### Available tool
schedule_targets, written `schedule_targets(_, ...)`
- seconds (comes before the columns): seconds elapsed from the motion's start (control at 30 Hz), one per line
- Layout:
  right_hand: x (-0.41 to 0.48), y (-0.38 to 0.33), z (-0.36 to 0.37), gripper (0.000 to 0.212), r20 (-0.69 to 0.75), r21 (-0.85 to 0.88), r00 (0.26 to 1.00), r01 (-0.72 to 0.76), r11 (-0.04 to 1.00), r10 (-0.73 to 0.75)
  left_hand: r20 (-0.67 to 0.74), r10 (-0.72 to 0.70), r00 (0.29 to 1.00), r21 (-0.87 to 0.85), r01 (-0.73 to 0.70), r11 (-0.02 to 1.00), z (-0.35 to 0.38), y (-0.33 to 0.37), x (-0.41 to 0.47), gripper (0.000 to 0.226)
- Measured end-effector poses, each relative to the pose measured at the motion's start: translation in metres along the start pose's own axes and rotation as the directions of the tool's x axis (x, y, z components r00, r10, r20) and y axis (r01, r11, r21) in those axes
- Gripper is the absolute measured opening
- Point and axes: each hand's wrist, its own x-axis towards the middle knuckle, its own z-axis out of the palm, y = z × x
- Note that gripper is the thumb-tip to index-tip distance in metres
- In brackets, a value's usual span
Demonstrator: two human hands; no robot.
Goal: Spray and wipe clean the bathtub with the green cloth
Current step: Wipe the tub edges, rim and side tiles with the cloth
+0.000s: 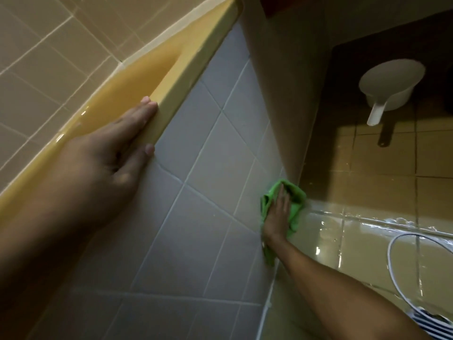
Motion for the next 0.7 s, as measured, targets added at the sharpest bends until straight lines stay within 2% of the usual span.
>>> schedule_targets(0.13, 0.013, -0.009, -0.007, 0.055, -0.030, 0.147, 0.984, -0.172, 0.974, 0.178, -0.001, -0.013, 1.000, 0.046, 0.013, 0.999, -0.003, 0.006, 0.000, 0.060)
schedule_targets(0.27, 0.018, -0.053, -0.016, 0.055, -0.008, 0.180, 0.972, -0.228, 0.957, 0.233, 0.037, -0.054, 0.998, 0.005, 0.054, 0.999, -0.008, 0.011, -0.005, 0.058)
schedule_targets(0.33, 0.015, -0.088, -0.020, 0.056, -0.006, 0.198, 0.986, -0.164, 0.966, 0.169, 0.056, -0.051, 0.997, -0.041, 0.053, 0.998, -0.012, 0.012, -0.014, 0.061)
schedule_targets(0.47, -0.010, -0.167, -0.028, 0.064, -0.026, 0.204, 0.996, 0.083, 0.975, -0.080, 0.075, -0.061, 0.995, -0.113, 0.069, 0.991, -0.023, 0.011, -0.046, 0.060)
schedule_targets(0.7, -0.107, -0.279, -0.030, 0.070, -0.019, 0.113, 0.911, 0.412, 0.904, -0.412, 0.038, -0.055, 0.998, -0.242, 0.063, 0.968, -0.037, -0.003, -0.100, 0.053)
